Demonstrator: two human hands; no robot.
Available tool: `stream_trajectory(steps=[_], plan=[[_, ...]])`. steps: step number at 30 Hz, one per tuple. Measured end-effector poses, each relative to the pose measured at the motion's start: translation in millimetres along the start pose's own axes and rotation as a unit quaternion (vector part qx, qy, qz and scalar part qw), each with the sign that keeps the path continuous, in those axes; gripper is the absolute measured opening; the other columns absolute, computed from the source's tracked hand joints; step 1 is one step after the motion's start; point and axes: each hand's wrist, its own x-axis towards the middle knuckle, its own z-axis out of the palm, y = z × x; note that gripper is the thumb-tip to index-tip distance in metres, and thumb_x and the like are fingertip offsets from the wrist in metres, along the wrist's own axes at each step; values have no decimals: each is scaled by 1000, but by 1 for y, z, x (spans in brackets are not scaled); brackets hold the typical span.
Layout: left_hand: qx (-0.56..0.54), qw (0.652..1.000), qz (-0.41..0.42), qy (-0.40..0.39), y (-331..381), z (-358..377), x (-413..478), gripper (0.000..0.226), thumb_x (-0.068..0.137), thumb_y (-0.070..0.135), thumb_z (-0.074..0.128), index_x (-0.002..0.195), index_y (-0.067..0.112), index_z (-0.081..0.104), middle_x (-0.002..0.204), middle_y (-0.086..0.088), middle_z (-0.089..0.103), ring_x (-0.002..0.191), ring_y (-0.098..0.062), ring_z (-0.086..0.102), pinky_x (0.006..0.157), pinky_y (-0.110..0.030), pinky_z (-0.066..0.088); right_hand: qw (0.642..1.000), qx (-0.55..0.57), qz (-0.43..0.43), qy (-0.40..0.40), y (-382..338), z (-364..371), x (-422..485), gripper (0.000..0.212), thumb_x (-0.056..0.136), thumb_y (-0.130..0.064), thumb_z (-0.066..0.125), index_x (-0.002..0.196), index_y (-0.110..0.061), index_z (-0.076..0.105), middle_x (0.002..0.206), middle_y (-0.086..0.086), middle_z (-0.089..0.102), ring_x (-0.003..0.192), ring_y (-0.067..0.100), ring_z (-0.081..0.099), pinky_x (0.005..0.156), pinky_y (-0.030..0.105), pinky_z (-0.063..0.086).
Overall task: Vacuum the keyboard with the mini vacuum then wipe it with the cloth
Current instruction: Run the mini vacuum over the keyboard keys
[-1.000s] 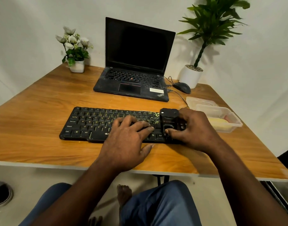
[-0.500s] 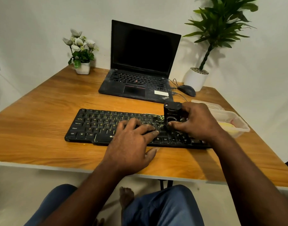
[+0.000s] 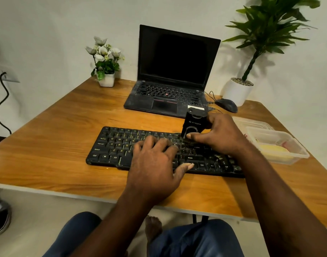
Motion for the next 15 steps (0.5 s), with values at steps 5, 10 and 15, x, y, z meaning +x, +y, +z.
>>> stream_trajectory(steps=[5,10,15], plan=[[-5,1000,-4,6,-1,3,1,67,92,78,37,129,31,67,128,8,62,118,-19,47,98,-47,41,999,1,-3,-39,-1,11,15,39,78,-29,89,111,-23,70,99,-11,75,86,2,72,69,16,54],[1,1000,-10,16,-1,6,2,63,89,77,43,124,31,68,122,8,64,114,-18,49,94,-46,43,999,29,1,-22,2,6,23,39,77,-29,89,109,-21,70,100,-9,75,88,5,73,72,19,57],[4,1000,-11,14,-3,8,4,62,88,79,46,125,33,68,122,10,63,113,-16,48,92,-43,42,994,93,20,-63,19,9,22,41,79,-26,88,113,-17,68,100,-3,75,85,11,75,69,23,61]])
